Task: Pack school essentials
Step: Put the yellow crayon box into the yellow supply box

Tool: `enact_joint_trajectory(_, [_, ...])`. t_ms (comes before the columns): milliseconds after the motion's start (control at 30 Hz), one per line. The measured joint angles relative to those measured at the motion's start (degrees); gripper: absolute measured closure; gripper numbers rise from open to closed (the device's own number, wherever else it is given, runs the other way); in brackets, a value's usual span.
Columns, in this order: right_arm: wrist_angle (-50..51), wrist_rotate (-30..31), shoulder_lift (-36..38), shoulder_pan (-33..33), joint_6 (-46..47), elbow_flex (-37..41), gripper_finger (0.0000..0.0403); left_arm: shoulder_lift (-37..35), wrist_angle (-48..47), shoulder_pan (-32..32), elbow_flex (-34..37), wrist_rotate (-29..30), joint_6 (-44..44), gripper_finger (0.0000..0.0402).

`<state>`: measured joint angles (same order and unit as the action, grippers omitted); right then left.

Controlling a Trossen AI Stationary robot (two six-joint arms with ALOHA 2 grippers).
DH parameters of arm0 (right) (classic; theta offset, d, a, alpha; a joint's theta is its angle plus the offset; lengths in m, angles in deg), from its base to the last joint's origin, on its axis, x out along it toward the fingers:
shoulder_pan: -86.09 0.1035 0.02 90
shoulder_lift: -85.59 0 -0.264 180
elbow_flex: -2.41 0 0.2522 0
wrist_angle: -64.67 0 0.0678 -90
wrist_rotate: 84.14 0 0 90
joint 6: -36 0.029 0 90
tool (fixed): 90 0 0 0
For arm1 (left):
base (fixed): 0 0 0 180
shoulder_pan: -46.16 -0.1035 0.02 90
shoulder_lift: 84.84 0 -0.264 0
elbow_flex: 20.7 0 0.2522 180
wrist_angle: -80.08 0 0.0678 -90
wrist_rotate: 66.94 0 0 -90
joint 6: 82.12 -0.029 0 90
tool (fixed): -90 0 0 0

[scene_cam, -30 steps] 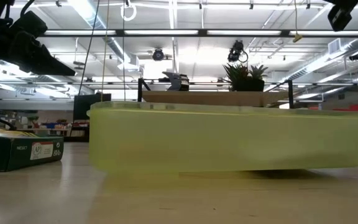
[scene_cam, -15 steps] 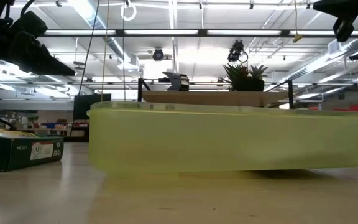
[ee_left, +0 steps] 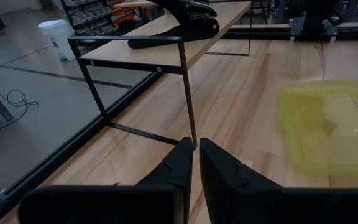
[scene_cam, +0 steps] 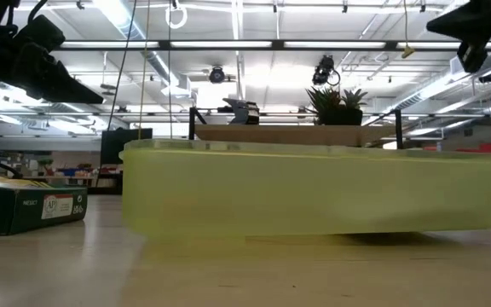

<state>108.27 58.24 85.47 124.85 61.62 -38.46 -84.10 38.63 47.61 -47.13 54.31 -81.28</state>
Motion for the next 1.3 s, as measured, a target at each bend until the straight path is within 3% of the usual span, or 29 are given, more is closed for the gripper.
enact_joint_trajectory(433, [-15.42,2.07,0.02,-0.03,-0.93,12.17,0.0397,0.01,-0.02,0.0,0.0,0.0,0.0,0.0366])
enact_joint_trajectory(700, [-35.68,-1.05,0.02,-3.25,-8.82,22.04,0.0397,0.0,-0.02,0.0,0.0,0.0,0.0,0.0368])
enact_joint_trajectory(833, [-45.34,-7.84,0.02,-8.29,-9.28,26.8,0.0397,0.0,-0.01,0.0,0.0,0.0,0.0,0.0373])
enact_joint_trajectory(1300, [-43.34,-36.54,-0.24,-35.1,-7.4,26.71,0.0397,0.0,-0.02,0.0,0.0,0.0,0.0,0.0366])
